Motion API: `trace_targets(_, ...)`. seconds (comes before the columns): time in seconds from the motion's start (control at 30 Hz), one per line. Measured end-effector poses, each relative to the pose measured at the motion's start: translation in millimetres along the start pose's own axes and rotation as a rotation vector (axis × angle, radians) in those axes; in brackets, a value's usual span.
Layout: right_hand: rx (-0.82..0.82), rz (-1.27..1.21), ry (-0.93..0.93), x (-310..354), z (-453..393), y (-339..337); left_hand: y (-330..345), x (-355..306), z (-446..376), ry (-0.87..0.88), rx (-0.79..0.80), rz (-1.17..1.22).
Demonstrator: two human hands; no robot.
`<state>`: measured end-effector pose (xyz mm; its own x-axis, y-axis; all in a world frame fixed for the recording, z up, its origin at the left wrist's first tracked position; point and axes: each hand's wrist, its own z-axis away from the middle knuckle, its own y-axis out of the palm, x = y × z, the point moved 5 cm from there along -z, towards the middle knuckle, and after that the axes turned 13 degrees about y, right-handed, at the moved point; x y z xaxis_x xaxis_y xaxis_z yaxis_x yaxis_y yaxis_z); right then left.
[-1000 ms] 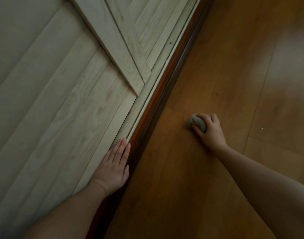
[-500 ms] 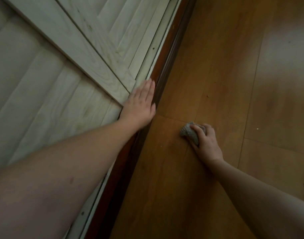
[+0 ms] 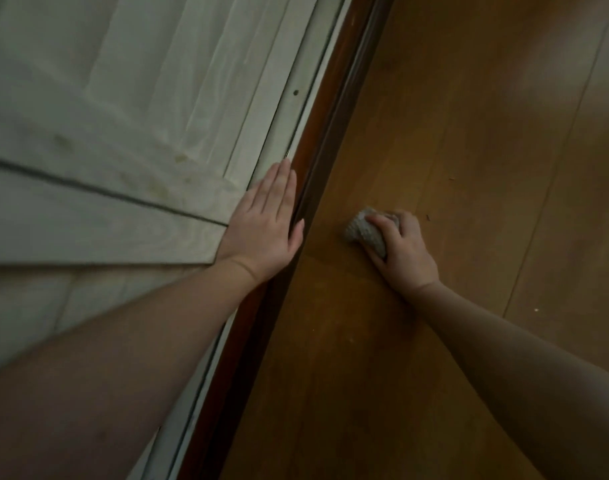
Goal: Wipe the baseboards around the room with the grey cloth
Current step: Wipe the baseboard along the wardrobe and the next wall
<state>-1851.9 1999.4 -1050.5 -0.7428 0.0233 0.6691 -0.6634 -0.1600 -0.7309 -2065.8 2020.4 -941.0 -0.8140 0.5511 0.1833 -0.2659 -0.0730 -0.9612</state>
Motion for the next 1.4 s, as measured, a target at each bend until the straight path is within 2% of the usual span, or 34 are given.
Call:
trace_targets(0.43, 0.111, 0.044, -0.005, 0, -6, -9, 1, 1, -10, 0.024, 0.053, 0.099)
trace_targets(0.83, 0.097, -0.011, 0.016, -2, -9, -8, -1, 1, -12, -0.006, 0.134, 0.05)
trace_targets(1.03, 0.178, -0.045, 0.011, -8, -14, -7, 1, 1, -14, -0.013, 0.136, 0.018)
trace_targets(1.17, 0.265, -0.055, 0.095, 2, -25, -16, 2, -1, -11, -0.019, 0.125, 0.037)
trace_targets(1.4, 0.288, -0.066, 0.317, 26, -19, -51, -8, 0, -11, -0.022, 0.104, 0.089)
